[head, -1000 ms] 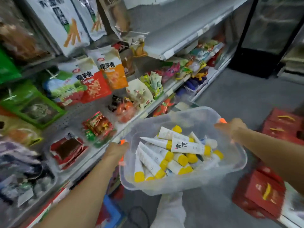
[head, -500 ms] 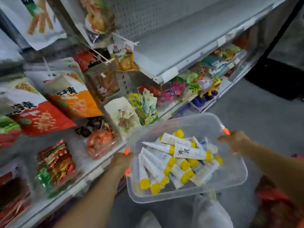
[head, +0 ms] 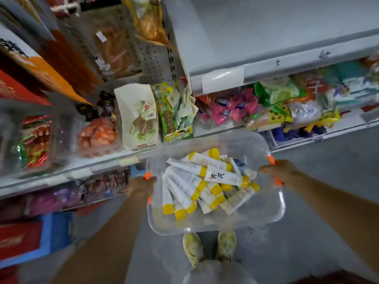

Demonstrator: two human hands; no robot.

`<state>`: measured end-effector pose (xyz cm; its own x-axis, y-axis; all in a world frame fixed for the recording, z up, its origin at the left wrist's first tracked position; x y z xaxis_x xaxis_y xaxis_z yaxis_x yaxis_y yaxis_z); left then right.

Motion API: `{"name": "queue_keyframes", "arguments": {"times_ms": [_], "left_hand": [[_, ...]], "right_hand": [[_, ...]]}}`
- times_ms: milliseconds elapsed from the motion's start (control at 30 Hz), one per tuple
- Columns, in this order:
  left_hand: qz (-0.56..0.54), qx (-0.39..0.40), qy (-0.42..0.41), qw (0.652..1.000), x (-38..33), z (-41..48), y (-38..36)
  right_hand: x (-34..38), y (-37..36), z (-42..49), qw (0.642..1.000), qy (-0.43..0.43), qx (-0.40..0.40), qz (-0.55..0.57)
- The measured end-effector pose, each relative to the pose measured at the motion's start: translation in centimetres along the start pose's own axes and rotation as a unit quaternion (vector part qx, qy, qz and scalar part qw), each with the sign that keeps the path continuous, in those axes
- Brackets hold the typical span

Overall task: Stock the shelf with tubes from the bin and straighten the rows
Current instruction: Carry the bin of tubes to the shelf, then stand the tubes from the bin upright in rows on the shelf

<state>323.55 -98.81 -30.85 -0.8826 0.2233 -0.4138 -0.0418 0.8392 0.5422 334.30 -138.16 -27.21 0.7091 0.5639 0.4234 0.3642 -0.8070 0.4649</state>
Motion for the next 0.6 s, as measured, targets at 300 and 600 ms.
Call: {"name": "queue_keyframes", "arguments": {"times_ms": [300, 600], "left_hand": [[0.007, -0.017, 0.059, 0.998, -1.0, 2.3, -3.3], [-0.075, -0.055, -0.194, 0.977, -5.7, -1.4, -9.6]], "right_hand": [[0.3, -1.2, 5.1, 0.995, 0.035, -0.013, -0.097], [0.4, -7.9, 3.7, 0.749, 0.403, -0.091, -0.518]]}}
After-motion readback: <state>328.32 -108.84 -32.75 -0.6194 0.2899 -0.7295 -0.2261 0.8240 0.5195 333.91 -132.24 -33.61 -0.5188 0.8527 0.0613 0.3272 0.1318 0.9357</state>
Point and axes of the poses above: each hand's wrist, its own z-axis towards the middle knuckle, its own y-axis out of the back of the hand, x = y × z, the point moved 3 cm from there along z, towards the middle knuckle, and after that the axes turned 8 degrees about x, right-handed, at the moved point
